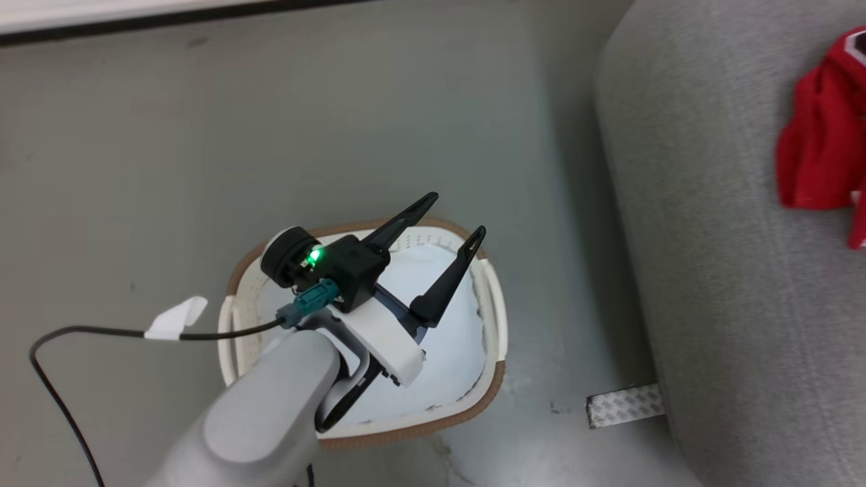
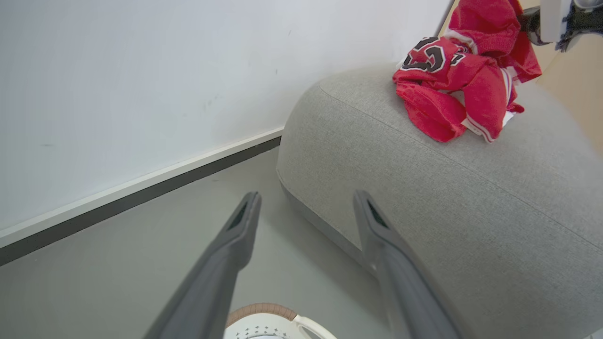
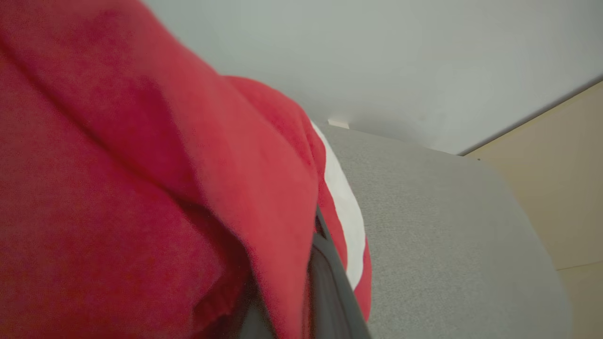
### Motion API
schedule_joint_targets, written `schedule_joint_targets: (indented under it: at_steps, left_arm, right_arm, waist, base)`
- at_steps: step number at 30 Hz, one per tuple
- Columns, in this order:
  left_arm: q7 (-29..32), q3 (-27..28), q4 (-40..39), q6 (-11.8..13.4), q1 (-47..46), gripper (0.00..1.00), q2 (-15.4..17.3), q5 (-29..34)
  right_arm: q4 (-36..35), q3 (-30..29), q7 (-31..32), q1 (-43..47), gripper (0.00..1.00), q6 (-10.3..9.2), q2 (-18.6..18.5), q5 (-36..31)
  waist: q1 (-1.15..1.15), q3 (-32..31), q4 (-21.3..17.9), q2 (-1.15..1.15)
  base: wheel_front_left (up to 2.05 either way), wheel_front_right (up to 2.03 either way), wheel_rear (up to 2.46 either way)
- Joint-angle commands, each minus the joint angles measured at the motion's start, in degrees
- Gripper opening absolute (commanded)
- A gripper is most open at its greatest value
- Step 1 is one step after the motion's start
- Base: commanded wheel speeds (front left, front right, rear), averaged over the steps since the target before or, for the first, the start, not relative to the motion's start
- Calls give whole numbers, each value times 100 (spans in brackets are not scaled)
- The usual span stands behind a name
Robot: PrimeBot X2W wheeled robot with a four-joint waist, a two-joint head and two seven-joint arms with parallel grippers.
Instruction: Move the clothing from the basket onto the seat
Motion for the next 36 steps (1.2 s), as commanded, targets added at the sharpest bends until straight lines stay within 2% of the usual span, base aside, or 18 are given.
schedule_joint_targets:
  at_steps: [1,5,6,8,9,10,16,20,23,26,31,36]
  left_arm:
    - [-3,19,-10,8,-73,100,41,34]
    - [-7,54,-4,22,-72,100,47,43]
    - [-7,65,1,28,-67,100,43,38]
    - [-9,81,13,33,-34,100,31,24]
    - [-8,97,23,36,0,100,28,16]
    - [-7,111,30,43,51,100,25,5]
    - [-7,278,127,65,415,100,-7,-114]
    - [-7,507,169,148,742,100,21,-210]
    - [-7,749,123,237,957,100,21,-256]
    - [-7,1030,42,314,1173,100,40,-284]
    - [-8,1459,-22,405,1513,100,92,-375]
    - [-8,1972,-38,751,1909,100,183,-395]
  right_arm:
    - [111,75,113,-88,0,-13,26,-30]
    - [598,354,708,-238,0,-13,109,157]
    - [652,414,741,-256,5,-13,98,188]
    - [737,555,748,-257,38,-13,112,253]
    - [760,635,727,-244,59,-13,127,272]
    - [776,723,709,-205,100,-13,153,305]
    - [515,1685,682,213,100,-13,100,726]
    - [-104,2515,500,488,100,-14,-232,1189]
    - [-554,2842,237,675,100,-14,-496,1653]
    - [-970,2908,-56,814,100,-14,-663,2053]
    - [-1625,2709,-668,1166,100,-14,-704,2398]
    - [-2154,2111,-1379,1847,100,-14,-437,2549]
  waist:
    - [-2,298,283,0]
    - [-2,317,271,0]
    - [-2,292,256,0]
    - [-2,201,212,0]
    - [-2,131,182,0]
    - [-2,36,146,0]
    - [-2,-714,-84,0]
    - [-2,-1291,-190,0]
    - [-2,-1698,-192,0]
    - [-2,-2058,-136,0]
    - [-2,-2526,84,0]
    - [-2,-2875,406,0]
  base:
    - [0,0,0]
    - [0,0,0]
    - [0,0,0]
    - [0,0,0]
    - [0,0,0]
    - [0,0,0]
    - [0,0,0]
    - [0,0,0]
    - [0,0,0]
    - [0,0,0]
    - [0,0,0]
    - [0,0,0]
